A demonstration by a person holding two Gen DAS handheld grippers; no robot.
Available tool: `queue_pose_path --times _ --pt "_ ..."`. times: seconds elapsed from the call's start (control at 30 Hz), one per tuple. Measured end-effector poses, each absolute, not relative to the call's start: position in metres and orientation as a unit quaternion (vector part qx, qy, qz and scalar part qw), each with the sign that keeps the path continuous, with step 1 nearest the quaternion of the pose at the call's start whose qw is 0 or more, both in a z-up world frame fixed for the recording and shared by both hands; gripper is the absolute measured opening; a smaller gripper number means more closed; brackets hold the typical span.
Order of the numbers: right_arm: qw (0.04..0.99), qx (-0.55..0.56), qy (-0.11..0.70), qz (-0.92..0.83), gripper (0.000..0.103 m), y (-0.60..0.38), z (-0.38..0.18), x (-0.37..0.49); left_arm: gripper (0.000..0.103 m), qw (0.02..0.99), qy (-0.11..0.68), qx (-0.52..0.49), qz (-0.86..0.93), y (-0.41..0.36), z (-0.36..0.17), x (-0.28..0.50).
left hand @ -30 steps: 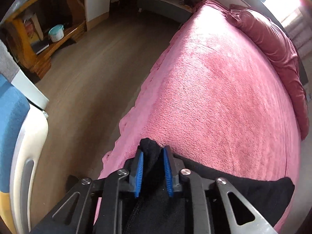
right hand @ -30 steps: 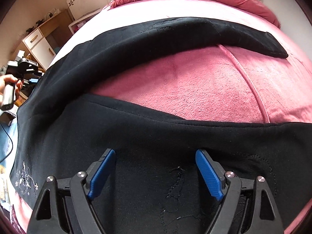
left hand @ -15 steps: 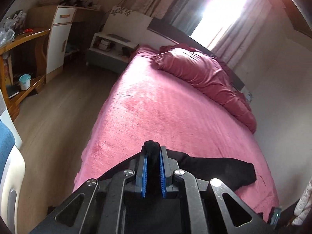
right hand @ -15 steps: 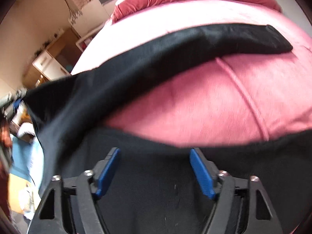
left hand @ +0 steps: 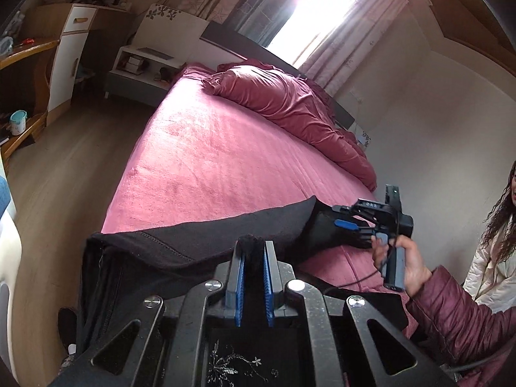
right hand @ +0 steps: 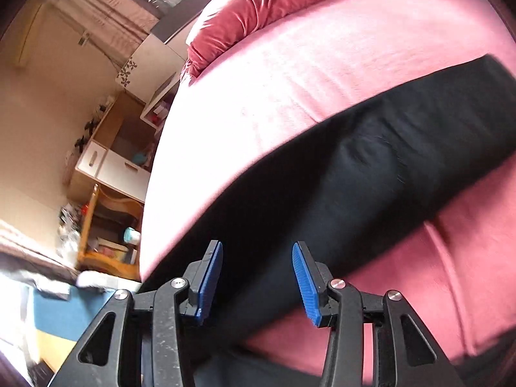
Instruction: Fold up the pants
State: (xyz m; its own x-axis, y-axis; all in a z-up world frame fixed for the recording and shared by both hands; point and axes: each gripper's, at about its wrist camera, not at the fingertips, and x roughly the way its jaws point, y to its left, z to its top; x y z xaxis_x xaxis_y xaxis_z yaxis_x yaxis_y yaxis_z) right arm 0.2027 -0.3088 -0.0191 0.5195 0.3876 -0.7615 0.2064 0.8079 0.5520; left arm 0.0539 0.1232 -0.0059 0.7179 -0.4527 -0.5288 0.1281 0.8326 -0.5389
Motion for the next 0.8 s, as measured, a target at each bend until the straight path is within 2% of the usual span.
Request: queue_pose_path --times 0.17,0.37,0.4,0.43,0.47,0.5,0.8 --pt "0.796 0.351 0.492 0.028 0.048 -0.317 -0.025 0.238 0.01 0.896 0.338 -0.233 -0.165 0.124 -0.003 0.047" --pt "0.786 0.355 0.507 -0.022 0.047 -0.333 -0.045 0.267 0.01 0.895 0.345 -0.222 -0.172 0.124 -0.004 0.041" --pt "0.787 0.348 0.509 -0.028 0.045 -0.336 -0.046 0.269 0.01 0.895 0.347 -0.221 -0.174 0.124 -0.004 0.04" --pt "0.788 0.34 0.512 -0.034 0.033 -0.339 -0.045 0.269 0.01 0.895 0.348 -0.218 -0.175 0.124 -0.004 0.04" --pt "0.79 0.326 0.517 -0.042 0.016 -0.342 -0.045 0.269 0.01 0.895 0.351 -0.217 -0.173 0.125 -0.004 0.041" --pt "0.794 0.316 0.518 -0.043 0.012 -0.344 -0.044 0.267 0.01 0.892 0.354 -0.223 -0.171 0.127 -0.005 0.043" --pt "0.812 0.33 0.482 0.009 0.009 -0.361 0.007 0.238 0.009 0.875 0.363 -0.313 -0.076 0.202 0.009 0.151"
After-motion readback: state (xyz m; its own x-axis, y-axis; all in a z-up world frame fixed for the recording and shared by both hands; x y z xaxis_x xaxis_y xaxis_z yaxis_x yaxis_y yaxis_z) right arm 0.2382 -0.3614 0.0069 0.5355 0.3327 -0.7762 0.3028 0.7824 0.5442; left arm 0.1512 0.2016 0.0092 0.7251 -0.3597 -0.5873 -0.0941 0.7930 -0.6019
